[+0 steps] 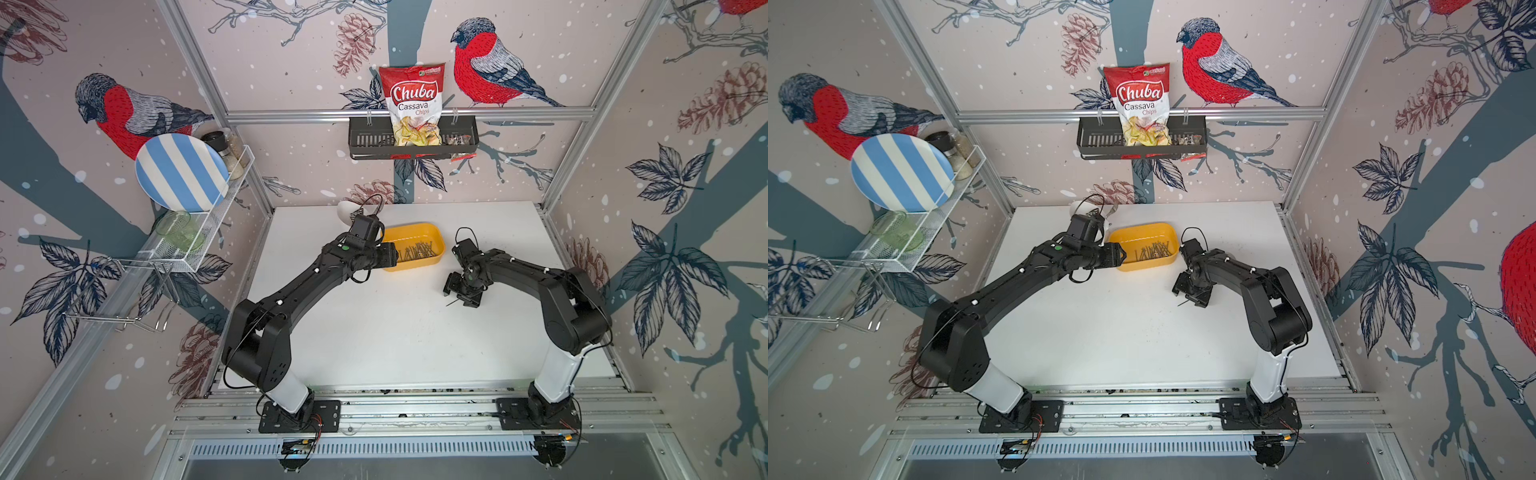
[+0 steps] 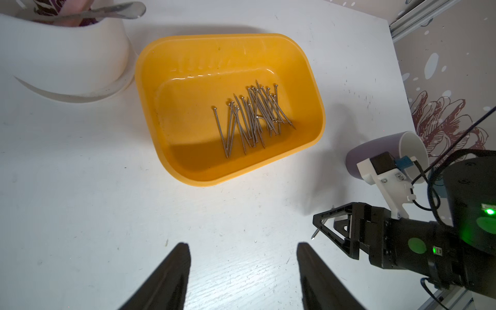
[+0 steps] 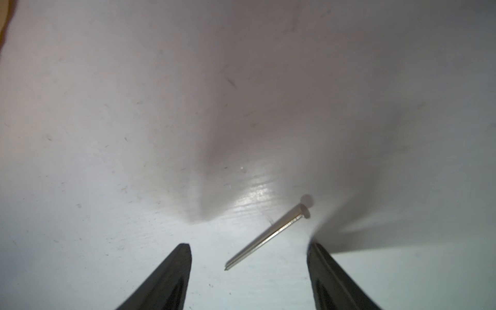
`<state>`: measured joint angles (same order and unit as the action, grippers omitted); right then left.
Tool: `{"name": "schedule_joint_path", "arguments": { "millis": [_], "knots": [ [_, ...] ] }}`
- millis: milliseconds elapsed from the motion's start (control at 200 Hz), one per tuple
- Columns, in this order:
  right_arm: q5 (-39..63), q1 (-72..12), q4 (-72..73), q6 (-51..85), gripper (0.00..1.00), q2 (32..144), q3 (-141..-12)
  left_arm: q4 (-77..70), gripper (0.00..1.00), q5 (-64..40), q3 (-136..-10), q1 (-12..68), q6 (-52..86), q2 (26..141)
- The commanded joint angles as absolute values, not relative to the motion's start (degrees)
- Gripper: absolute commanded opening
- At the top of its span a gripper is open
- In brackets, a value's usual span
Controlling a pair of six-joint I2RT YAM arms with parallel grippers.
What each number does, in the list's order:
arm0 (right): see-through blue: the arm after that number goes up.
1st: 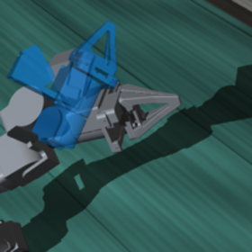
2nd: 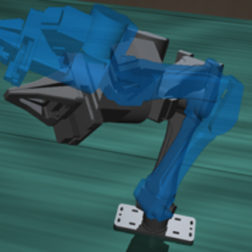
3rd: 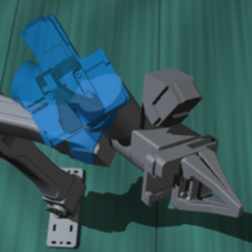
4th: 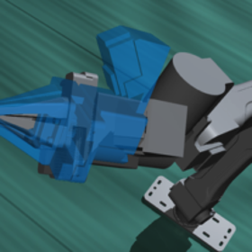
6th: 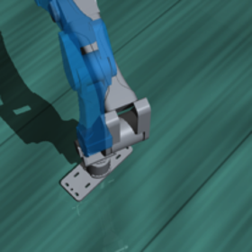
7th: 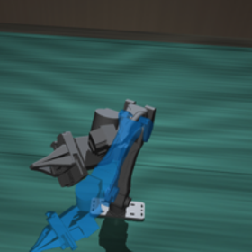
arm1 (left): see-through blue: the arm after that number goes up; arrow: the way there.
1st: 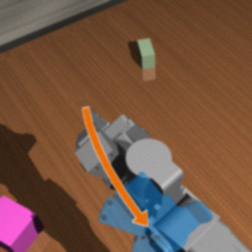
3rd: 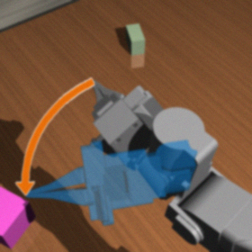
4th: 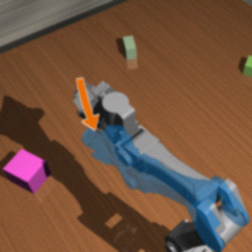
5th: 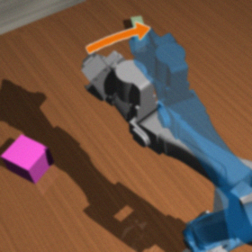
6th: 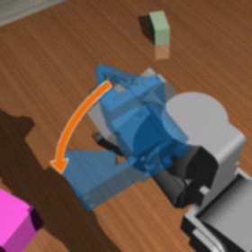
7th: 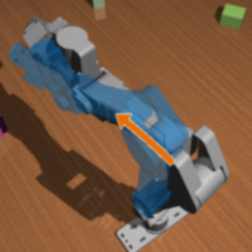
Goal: Put the nails on the desktop into the storage box
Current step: Pick up the nail from the center of the board.
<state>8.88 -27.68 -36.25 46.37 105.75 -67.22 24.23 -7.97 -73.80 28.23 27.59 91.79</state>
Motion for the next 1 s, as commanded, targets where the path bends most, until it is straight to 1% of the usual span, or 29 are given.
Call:
{"name": "schedule_joint_path", "arguments": {
  "millis": [0,70,140,270,405,470,520,565,580,595,800,995],
  "knots": [
    [9.76,-27.85,-35.10,45.66,0.70,107.38,-67.69,24.87,0.66,-7.91,-73.27,27.83,26.59,91.06],
    [9.62,-27.78,-34.89,45.31,0.67,108.52,-68.05,24.97,0.66,-7.82,-73.06,27.66,26.62,90.72],
    [9.45,-27.86,-34.94,44.72,0.62,109.55,-68.46,25.05,0.66,-7.65,-72.63,27.37,26.58,90.36],
    [9.34,-28.08,-35.32,43.58,0.41,111.14,-69.43,25.05,0.67,-7.56,-71.75,26.77,26.61,89.59],
    [7.86,-29.55,-36.77,41.42,0.24,113.01,-71.41,24.71,0.67,-7.73,-70.63,26.28,26.78,89.08],
    [7.61,-30.57,-37.43,40.15,0.19,114.19,-72.53,24.41,0.67,-7.82,-70.25,26.09,26.85,89.03],
    [7.39,-31.40,-38.24,38.80,0.11,115.45,-73.76,24.13,0.67,-7.91,-69.97,25.97,26.92,88.94],
    [6.60,-32.17,-38.98,37.45,0.08,116.52,-75.09,23.89,0.67,-8.06,-69.72,25.85,27.00,88.90],
    [6.22,-32.43,-39.28,36.96,0.02,116.87,-75.60,23.84,0.67,-8.13,-69.65,25.83,27.03,88.94],
    [6.00,-32.76,-39.51,36.35,0.00,117.26,-76.06,23.75,0.67,-8.17,-69.61,25.76,27.07,88.99],
    [0.94,-36.32,-43.00,28.63,0.00,119.93,-81.48,23.12,0.68,-9.36,-69.51,25.18,26.92,89.50],
    [-1.89,-37.26,-43.34,25.36,0.00,116.33,-82.33,22.37,0.68,-10.57,-69.30,24.71,26.92,90.02]
  ]
}}
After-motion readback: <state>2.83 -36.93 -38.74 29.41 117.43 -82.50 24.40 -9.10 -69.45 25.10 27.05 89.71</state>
